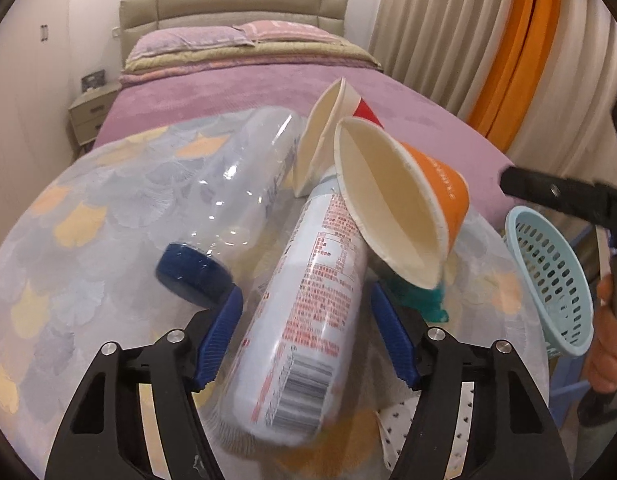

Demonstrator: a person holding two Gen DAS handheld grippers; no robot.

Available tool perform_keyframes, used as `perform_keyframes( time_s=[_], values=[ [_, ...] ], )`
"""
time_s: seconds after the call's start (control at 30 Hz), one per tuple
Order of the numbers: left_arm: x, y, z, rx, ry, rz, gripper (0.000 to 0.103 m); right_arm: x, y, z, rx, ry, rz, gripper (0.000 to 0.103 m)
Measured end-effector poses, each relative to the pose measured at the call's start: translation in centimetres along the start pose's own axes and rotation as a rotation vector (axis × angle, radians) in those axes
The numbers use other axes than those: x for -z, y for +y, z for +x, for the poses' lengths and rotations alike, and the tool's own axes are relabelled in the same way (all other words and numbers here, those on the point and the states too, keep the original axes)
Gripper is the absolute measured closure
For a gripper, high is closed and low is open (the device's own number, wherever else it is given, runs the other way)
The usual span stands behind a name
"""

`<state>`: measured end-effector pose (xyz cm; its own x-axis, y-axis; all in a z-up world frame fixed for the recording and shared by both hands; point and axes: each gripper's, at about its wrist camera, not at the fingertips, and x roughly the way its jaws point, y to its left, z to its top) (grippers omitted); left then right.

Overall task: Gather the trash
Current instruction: 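Grasp the white spray can with the left tool, then grasp the orange soymilk paper cup with the right tool while the left tool holds the can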

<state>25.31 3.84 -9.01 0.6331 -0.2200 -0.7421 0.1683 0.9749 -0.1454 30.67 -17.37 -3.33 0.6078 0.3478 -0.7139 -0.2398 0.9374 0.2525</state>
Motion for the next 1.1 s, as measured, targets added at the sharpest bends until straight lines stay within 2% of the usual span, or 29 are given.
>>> perform_keyframes(
  time_s=[0.23, 0.3, 0.4, 0.53, 0.63, 0.87, 0.97, 1.1],
  values=[
    [-0.2, 0.5, 1.7, 0.034, 0.024, -0.001, 0.044, -1.5, -1.9, 3.9, -0.039, 0.058, 0.079, 0.031],
    [0.0, 0.3, 1.5, 0.040, 0.022, 0.007, 0.049, -1.8, -2.6, 4.6, -0.110, 0.070, 0.131, 0.029],
    [0.2, 0.2, 1.1, 0.062, 0.027, 0.004, 0.054, -1.8, -3.3, 5.1, -0.170, 0.094, 0.164, 0.029],
    [0.7, 0.0, 0.0, 0.066, 0.009, -0.001, 0.055, -1.4, -2.2, 4.4, -0.206, 0.094, 0.119, 0.030],
    [1.0, 0.0, -0.9, 0.076, -0.007, -0.016, 0.056, -0.9, -1.0, 3.4, -0.245, 0.093, 0.079, 0.038],
    [2.5, 0.2, -4.0, 0.081, -0.054, -0.043, 0.056, 1.7, 1.8, -0.6, -0.345, 0.074, -0.002, 0.038],
    [3.4, 0.4, -5.2, 0.075, -0.067, -0.053, 0.056, 2.3, 2.5, -1.6, -0.338, 0.068, -0.022, 0.038],
    [4.9, 1.1, -6.6, 0.054, -0.077, -0.086, 0.056, 2.8, 3.3, -2.5, -0.220, 0.034, -0.036, 0.038]
  ],
)
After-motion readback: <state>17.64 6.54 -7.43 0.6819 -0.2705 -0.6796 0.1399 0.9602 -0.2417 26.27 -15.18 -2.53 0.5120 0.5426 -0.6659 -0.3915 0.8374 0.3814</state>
